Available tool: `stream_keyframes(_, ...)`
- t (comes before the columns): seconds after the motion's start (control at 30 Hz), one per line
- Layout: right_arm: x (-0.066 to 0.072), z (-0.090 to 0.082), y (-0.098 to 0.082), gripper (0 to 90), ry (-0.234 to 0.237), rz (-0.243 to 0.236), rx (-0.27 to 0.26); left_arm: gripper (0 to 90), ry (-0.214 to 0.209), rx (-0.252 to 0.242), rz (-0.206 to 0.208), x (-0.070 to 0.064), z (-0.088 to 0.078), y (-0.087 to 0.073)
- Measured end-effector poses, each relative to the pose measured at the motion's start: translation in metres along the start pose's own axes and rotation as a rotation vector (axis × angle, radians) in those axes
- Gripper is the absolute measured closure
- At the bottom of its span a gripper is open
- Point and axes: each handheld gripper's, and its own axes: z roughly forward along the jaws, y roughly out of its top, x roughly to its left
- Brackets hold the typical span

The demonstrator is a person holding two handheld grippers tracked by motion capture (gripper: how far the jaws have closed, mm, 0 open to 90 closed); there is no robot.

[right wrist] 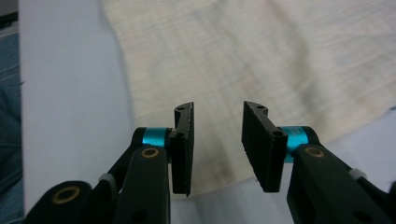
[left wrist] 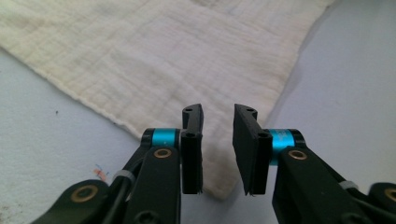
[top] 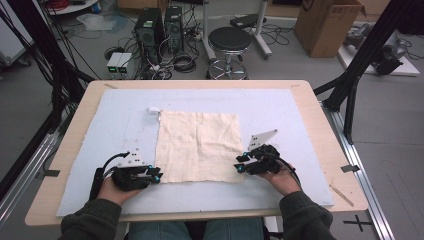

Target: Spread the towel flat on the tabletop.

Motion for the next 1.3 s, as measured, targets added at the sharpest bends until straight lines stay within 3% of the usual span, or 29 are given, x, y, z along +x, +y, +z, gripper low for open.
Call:
stream_keyframes(0.13,0.011,0.004,-0.004,59.8,0.022,-0.031,-0.002,64.1,-0.029,-0.01,0.004,-0.004,-0.002,-0.002)
stream_keyframes(0.3,0.018,0.008,-0.007,59.1,0.031,-0.048,0.018,63.9,-0.039,0.025,0.011,-0.005,0.002,-0.005)
stream_keyframes(0.43,0.022,0.012,-0.01,66.1,0.014,-0.075,0.059,68.3,-0.025,0.056,0.029,-0.005,0.006,-0.007)
stream_keyframes(0.53,0.022,0.011,-0.012,75.4,0.033,-0.073,0.054,76.6,-0.001,0.05,0.032,-0.005,0.006,-0.007)
stream_keyframes(0.6,0.021,0.011,-0.012,82.2,0.064,-0.053,0.055,84.3,-0.009,0.047,0.022,-0.003,0.006,-0.007)
stream_keyframes(0.7,0.019,0.011,-0.012,87.5,0.073,-0.044,0.049,87.2,-0.005,0.047,0.032,-0.005,0.006,-0.007)
stream_keyframes(1.3,0.025,0.0,-0.023,88.4,0.095,-0.028,0.024,87.7,-0.042,0.046,0.055,-0.015,-0.003,-0.01)
